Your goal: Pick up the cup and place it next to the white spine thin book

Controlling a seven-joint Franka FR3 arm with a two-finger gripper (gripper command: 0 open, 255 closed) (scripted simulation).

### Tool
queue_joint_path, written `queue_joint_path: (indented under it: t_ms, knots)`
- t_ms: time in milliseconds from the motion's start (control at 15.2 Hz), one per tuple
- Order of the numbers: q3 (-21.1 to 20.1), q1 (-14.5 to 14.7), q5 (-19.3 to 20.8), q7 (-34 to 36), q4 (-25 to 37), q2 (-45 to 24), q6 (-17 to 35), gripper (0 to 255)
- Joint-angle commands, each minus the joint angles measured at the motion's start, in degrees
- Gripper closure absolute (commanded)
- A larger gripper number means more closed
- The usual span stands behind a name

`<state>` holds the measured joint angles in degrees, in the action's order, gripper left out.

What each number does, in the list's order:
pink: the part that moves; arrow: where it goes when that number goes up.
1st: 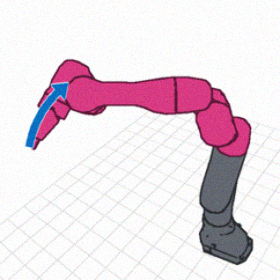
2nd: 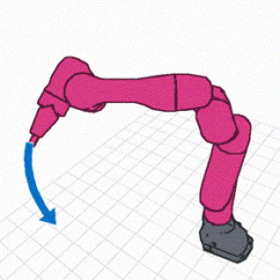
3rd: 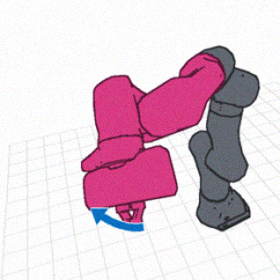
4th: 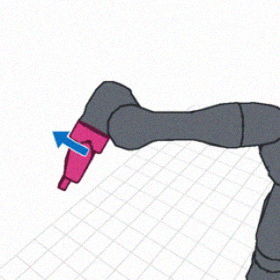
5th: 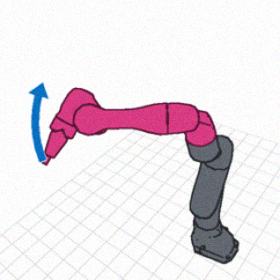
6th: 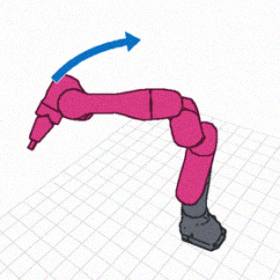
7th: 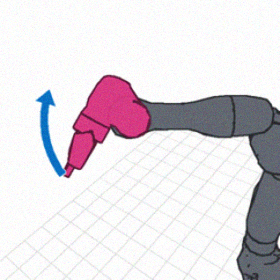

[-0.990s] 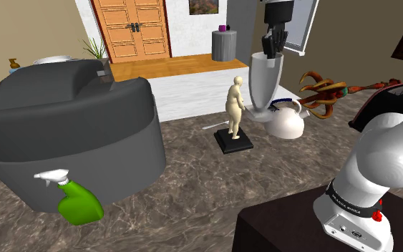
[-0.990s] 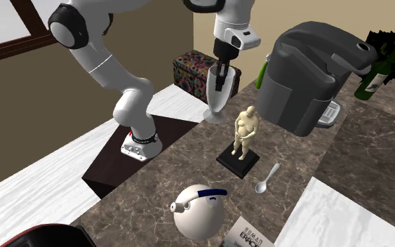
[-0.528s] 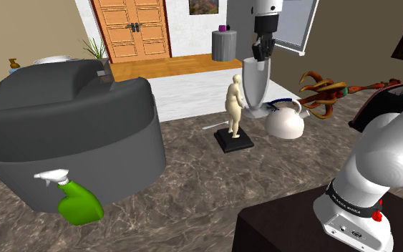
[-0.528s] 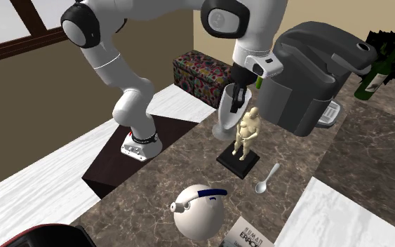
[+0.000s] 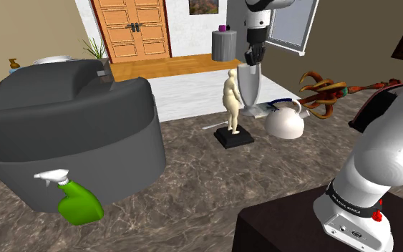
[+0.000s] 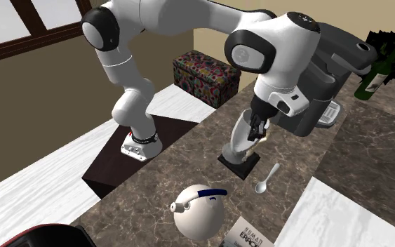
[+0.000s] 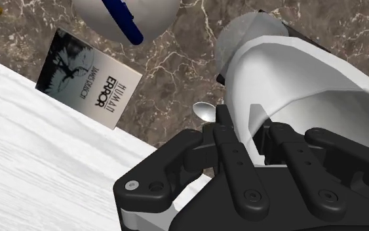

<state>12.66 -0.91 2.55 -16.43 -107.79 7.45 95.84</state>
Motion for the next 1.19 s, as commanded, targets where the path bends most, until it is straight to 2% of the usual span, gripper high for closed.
queue_joint_path:
  t_ms: [0, 396, 528, 1122]
  knots:
    - [1.1, -0.7, -0.5, -2.0, 1.7, -3.6, 1.8, 255]
    - [3.4, -3.2, -3.4, -7.3, 11.2, -15.8, 4.1, 255]
    - [4.0, -4.7, -5.1, -9.6, 17.0, -22.0, 4.4, 255]
    - [3.7, -4.8, -5.4, -9.7, 11.3, -23.0, 10.9, 255]
